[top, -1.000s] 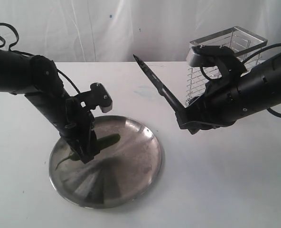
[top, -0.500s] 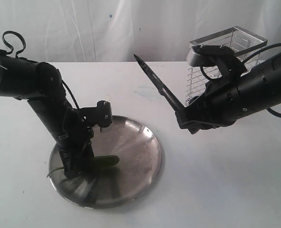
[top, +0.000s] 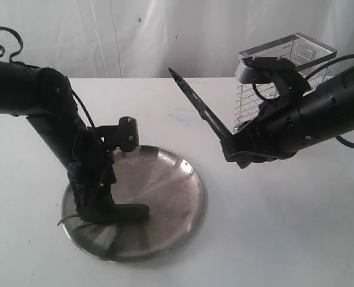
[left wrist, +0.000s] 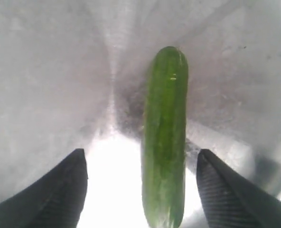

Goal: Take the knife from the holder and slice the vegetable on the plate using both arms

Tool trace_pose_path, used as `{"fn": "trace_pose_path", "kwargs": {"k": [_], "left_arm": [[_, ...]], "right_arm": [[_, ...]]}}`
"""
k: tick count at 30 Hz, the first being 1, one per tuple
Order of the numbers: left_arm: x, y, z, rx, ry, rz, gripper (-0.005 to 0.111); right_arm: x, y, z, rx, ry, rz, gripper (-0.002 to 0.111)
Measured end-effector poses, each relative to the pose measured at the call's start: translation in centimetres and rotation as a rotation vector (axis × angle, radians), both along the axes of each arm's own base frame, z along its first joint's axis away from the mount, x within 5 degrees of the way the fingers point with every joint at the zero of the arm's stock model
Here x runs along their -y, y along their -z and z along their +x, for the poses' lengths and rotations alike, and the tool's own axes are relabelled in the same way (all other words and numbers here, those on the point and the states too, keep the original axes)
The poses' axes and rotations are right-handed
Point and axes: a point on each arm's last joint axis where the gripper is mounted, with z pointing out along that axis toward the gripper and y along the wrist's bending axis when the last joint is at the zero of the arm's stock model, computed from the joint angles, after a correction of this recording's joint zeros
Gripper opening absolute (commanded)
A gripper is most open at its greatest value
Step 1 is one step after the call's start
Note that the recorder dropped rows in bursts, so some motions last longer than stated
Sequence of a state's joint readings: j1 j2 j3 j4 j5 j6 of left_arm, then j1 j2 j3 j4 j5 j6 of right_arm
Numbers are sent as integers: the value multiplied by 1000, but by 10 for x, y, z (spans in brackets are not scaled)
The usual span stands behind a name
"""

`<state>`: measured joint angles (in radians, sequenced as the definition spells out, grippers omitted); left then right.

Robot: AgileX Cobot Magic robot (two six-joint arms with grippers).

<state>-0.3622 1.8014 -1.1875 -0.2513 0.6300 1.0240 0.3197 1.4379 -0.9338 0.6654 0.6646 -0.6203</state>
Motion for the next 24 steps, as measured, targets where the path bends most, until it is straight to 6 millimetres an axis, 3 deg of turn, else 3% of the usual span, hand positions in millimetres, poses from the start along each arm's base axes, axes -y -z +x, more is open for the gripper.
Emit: {"fn": "trace_pose_path", "kwargs": {"k": [2, 4, 8, 9, 12, 14, 15, 22, 24], "left_arm": [[-5, -19, -3, 61, -2, 13, 68], [-11, -52, -13, 147, -51, -4, 58], [-18, -99, -32, 214, -247, -110, 3], [-20, -106, -36, 217, -273, -125, 1], [-23, -116, -46, 233, -305, -151, 1], [-24, -104, -47, 227, -264, -126, 2], [-23, -90, -47, 223, -164, -84, 5], [-13, -35, -56, 129, 184, -87, 59], [-10, -25, -54, 139, 219, -105, 68]], "right_arm": [[0, 0, 0, 0, 1, 1, 0], [0, 0, -1, -9, -3, 5, 0], [-1, 1, -4, -39, -28, 1, 0], [-1, 1, -5, -43, -35, -8, 0], [-3, 4, -8, -56, -55, -59, 0], [-10, 7, -15, -76, -70, -127, 0], [-15, 10, -20, -79, -80, -186, 0], [-7, 14, -19, -47, -16, -381, 0], [-6, 13, -17, -28, 0, -389, 0]]}}
